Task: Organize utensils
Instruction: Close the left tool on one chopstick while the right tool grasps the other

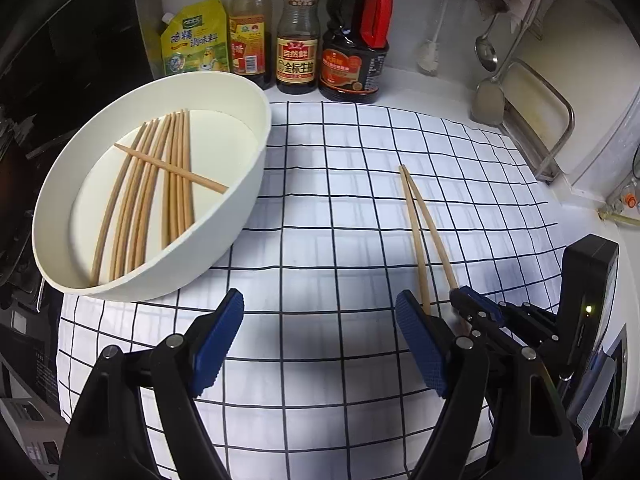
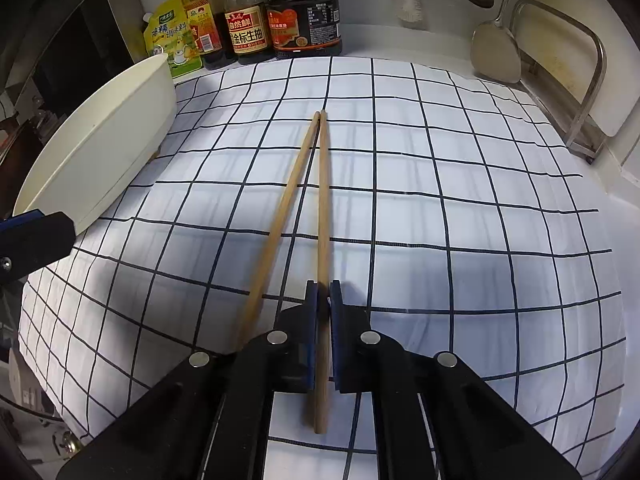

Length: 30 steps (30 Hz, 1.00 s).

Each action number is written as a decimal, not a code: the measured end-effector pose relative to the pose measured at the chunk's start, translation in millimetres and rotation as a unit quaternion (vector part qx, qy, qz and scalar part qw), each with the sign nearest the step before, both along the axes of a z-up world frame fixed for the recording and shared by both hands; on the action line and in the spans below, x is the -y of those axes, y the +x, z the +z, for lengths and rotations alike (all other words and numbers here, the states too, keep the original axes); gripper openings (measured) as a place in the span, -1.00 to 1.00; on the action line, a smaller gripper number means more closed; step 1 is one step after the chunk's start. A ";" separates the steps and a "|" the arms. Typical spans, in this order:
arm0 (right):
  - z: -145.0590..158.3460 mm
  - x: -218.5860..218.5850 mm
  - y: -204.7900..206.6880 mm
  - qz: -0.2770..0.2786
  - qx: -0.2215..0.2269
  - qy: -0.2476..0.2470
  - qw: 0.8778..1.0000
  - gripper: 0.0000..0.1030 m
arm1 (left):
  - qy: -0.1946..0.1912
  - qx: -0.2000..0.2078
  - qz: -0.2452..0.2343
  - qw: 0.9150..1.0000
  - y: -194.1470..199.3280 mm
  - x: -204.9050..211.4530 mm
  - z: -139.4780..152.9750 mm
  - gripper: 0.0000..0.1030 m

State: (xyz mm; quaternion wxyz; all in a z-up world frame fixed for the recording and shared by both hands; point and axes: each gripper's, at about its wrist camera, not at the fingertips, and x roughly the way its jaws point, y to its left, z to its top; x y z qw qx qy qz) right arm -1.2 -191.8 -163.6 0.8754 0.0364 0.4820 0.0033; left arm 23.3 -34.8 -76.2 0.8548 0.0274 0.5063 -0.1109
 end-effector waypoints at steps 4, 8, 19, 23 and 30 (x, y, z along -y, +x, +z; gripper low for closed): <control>-0.2 9.5 -2.5 -0.005 0.001 0.004 1.000 -0.88 | 0.001 -0.003 -0.012 1.000 -0.2 15.1 -5.6 0.49; 0.3 27.8 -9.1 -0.021 0.000 0.008 1.000 -0.88 | 0.000 -0.008 -0.021 1.000 3.1 31.7 -15.4 0.50; -0.6 81.1 -31.7 -0.050 -0.004 0.024 0.998 -0.88 | 0.017 -0.018 -0.037 0.999 27.0 72.8 -55.2 0.58; -0.3 83.2 -31.8 -0.052 -0.005 0.021 0.998 -0.82 | 0.019 -0.015 -0.034 0.999 30.2 76.3 -60.2 0.60; 1.1 84.0 -29.1 -0.048 0.006 0.003 0.999 -0.38 | 0.036 -0.016 -0.032 0.999 29.8 80.4 -68.7 0.64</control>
